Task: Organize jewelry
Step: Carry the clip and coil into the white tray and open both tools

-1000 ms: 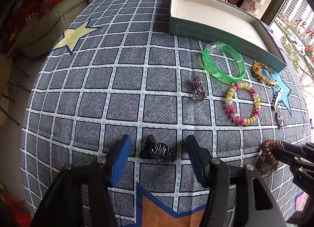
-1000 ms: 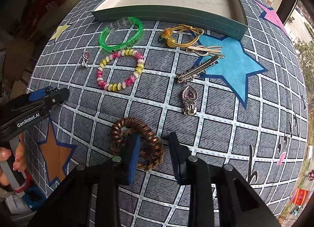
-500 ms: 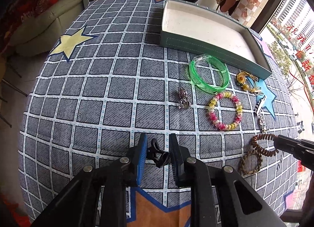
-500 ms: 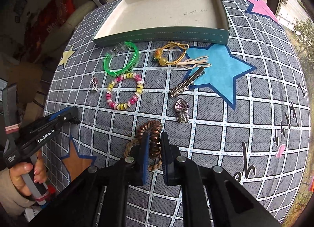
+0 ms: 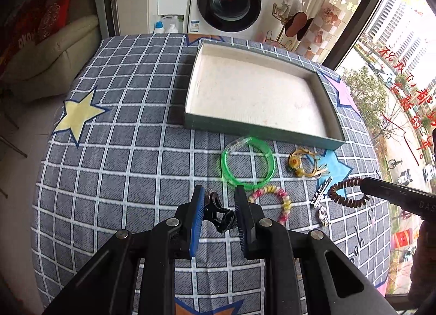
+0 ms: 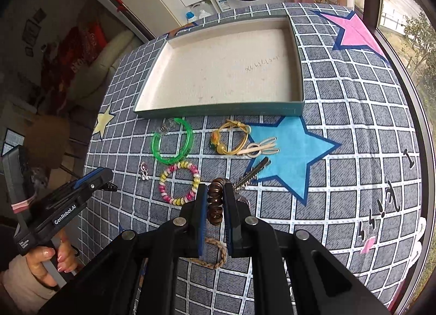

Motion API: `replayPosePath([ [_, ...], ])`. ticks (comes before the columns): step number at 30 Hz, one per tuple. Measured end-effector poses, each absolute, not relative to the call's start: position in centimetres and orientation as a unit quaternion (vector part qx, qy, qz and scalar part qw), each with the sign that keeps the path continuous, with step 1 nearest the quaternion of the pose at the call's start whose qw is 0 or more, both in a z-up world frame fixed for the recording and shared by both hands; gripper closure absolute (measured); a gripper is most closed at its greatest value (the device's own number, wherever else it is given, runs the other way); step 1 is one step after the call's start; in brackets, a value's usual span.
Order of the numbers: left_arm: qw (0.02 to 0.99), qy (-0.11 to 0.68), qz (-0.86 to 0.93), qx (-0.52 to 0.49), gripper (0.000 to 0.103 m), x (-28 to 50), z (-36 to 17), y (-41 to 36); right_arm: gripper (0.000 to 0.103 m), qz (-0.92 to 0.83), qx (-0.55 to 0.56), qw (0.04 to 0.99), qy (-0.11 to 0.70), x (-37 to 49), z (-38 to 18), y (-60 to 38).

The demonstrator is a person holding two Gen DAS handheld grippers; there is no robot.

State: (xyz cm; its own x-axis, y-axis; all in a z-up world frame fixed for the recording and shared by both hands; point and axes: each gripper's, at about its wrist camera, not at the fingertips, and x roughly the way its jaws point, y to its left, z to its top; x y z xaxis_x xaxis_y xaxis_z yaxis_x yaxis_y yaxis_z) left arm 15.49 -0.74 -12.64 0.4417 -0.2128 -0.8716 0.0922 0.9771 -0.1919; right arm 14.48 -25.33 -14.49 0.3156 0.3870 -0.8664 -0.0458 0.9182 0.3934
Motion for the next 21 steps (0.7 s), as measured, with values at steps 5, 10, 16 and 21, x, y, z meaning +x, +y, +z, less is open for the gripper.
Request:
replayPosePath([
  [5, 0.858, 0.501, -0.104, -0.044, 0.068, 18.9, -11.3, -2.6, 0.091, 0.136, 0.146, 0.812, 0.548, 17.9, -13.2, -26.0],
  [10, 0.864, 0.489, -0.106, -0.048, 0.068, 22.7, -11.1, -4.0, 0.091, 0.138, 0.144, 0.82, 0.537, 21.9, -12.9, -26.5],
  [16, 0.869, 0.483, -0.097, -0.045, 0.068, 27.3, -12.1, -5.8, 0.091, 0.137, 0.15, 0.826, 0.526, 27.2, -13.7, -27.0],
  [21, 0.872, 0.481, -0.09, -0.02, 0.068, 30.5, -13.5, -7.7, 0.091, 0.131, 0.16, 0.826, 0.525, 31.1, -15.3, -27.2],
])
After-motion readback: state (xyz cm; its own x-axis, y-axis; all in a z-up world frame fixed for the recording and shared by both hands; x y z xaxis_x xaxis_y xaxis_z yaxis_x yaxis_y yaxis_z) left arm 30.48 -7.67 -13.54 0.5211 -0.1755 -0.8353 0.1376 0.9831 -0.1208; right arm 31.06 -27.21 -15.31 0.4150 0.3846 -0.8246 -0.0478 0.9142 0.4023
